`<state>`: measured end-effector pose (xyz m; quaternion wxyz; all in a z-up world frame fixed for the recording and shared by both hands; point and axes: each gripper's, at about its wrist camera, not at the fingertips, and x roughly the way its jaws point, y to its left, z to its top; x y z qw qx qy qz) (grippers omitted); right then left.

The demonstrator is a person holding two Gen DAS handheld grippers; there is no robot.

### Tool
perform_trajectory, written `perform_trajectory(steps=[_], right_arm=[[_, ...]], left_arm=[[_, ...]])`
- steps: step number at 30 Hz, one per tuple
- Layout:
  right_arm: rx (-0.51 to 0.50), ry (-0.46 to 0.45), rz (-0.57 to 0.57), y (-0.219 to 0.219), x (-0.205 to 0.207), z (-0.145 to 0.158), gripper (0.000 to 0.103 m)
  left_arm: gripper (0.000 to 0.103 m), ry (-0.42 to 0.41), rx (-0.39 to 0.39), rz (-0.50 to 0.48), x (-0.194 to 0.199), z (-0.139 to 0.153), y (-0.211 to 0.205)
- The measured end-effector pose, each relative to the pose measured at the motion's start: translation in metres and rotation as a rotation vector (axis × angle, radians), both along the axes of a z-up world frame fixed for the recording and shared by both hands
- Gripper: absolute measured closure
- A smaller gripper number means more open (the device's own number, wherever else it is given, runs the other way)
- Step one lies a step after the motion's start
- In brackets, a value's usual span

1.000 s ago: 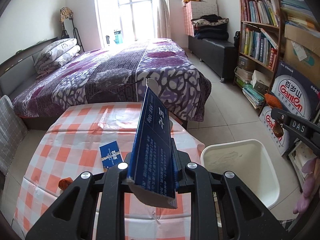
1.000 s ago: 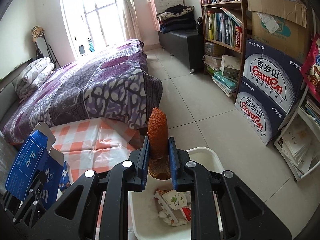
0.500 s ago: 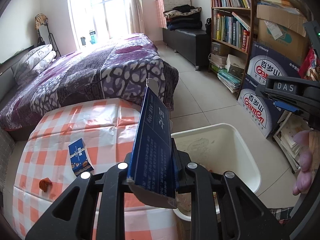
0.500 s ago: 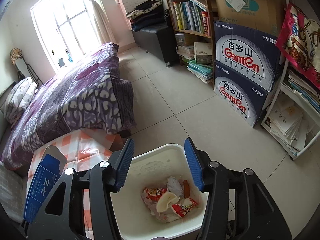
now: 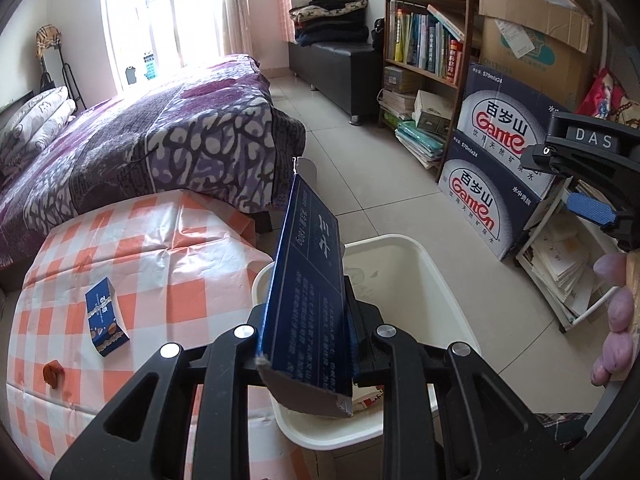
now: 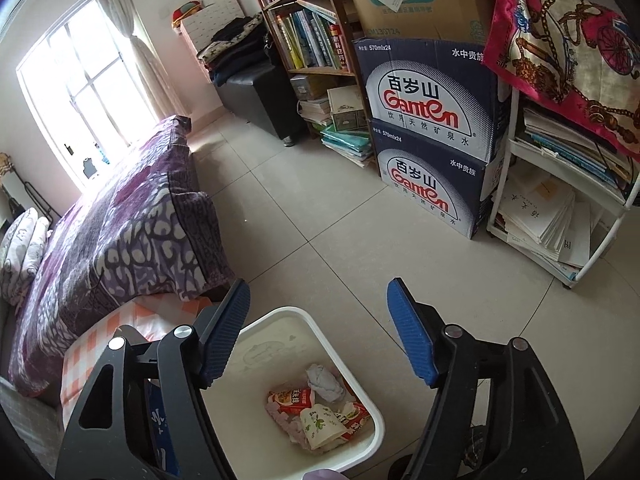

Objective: Collect trash
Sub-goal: 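Open left gripper to drop long blue carton into white bin, then move left gripper to table and grasp the orange peel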

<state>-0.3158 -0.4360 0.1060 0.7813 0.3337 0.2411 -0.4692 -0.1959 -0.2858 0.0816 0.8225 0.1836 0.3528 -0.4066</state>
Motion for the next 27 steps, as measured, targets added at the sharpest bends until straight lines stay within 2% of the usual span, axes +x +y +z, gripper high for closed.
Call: perform_trajectory(steps=[4, 6, 8, 11, 19, 27], right_arm=[[-0.016, 0.002, -0.04, -0.002, -0.008, 0.002, 0.02], [-0.024, 0.004, -0.054, -0.002, -0.011, 0.002, 0.015], [-0.026, 0.007, -0.067, -0.003, -0.013, 0.002, 0.013], [-0.023, 0.012, -0.081, -0.006, -0.015, 0.001, 0.011], [-0.041, 0.039, -0.09, -0.002, -0.01, -0.001, 0.007], [-0.029, 0.106, -0.054, 0.009, 0.016, -0.009, 0.007]], left_arm=[[0.072, 0.045, -0.004, -0.025, 0.002, -0.004, -0.011], [0.063, 0.074, -0.01, -0.037, 0.003, -0.008, -0.014], [0.041, 0.082, -0.019, -0.04, 0.004, -0.01, -0.015], [0.033, 0.073, -0.028, -0.042, 0.004, -0.011, -0.014], [0.022, 0.049, -0.035, 0.007, 0.014, -0.01, -0.004], [0.017, -0.007, 0.002, 0.089, 0.037, -0.016, 0.024]])
